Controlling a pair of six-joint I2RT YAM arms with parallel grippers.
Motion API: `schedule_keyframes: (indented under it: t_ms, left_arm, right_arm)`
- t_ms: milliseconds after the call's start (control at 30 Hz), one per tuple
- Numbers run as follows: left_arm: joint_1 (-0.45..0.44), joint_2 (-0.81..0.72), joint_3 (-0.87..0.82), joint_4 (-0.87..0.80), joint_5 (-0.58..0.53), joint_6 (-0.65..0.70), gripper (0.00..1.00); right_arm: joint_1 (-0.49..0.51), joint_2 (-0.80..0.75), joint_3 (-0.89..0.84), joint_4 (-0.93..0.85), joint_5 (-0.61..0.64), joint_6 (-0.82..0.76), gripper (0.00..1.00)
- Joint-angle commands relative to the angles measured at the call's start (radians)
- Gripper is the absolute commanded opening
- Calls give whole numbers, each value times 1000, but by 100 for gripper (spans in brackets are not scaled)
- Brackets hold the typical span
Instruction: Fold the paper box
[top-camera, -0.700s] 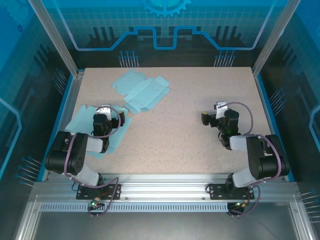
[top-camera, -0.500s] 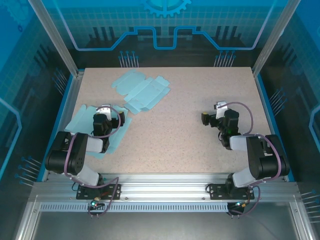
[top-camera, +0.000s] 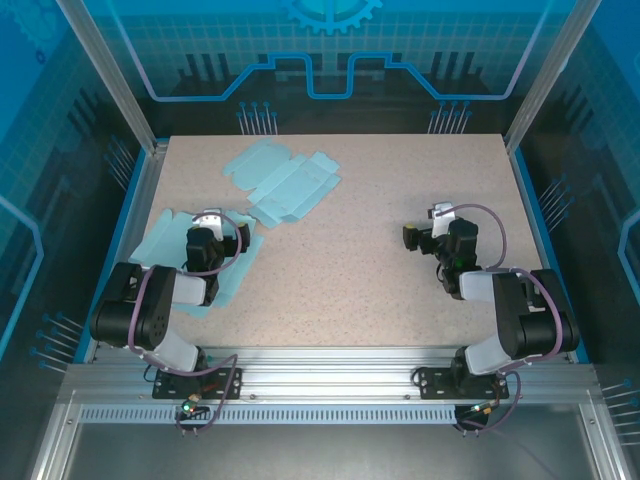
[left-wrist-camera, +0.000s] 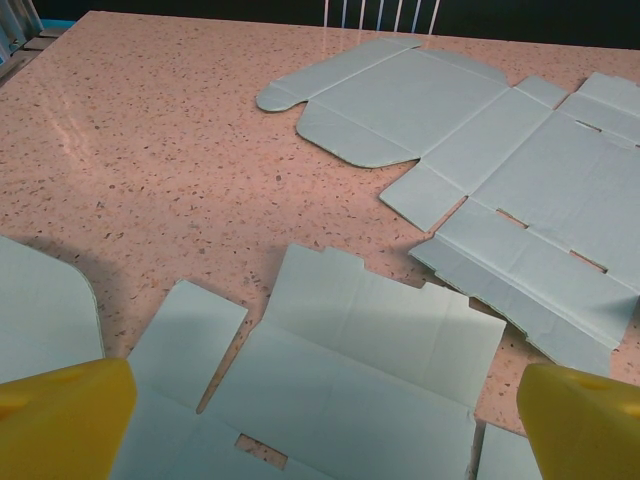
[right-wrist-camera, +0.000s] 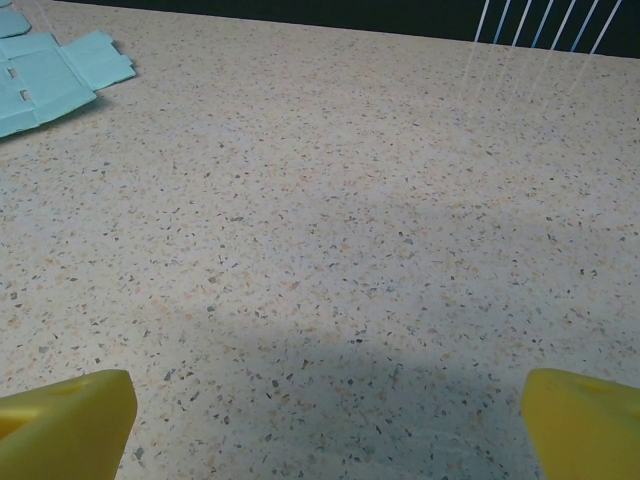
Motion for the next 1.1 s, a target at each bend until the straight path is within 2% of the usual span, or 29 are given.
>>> schedule_keyframes:
  t_ms: [0, 433, 600, 700, 933, 1067]
  left_arm:
    - [8, -12, 25, 6, 21, 14, 99]
    - [8, -12, 26, 6, 22, 14, 99]
    - [7, -20, -9, 67, -26, 0, 99]
    - [8, -58, -31, 74, -39, -8, 99]
    - [7, -216, 16, -151, -54, -11, 99]
    - [7, -315, 86, -321, -52, -64, 99]
  right_arm:
    - [-8, 5, 18, -6, -4, -10, 100]
    - [-8, 6, 18, -6, -4, -9, 100]
    - [-8, 4, 19, -5, -1, -10, 100]
    - [-8, -18, 47, -73, 15, -2, 100]
    - [-7, -156, 97, -278, 84, 42, 100]
    - [-3, -268, 156, -486, 106, 132, 100]
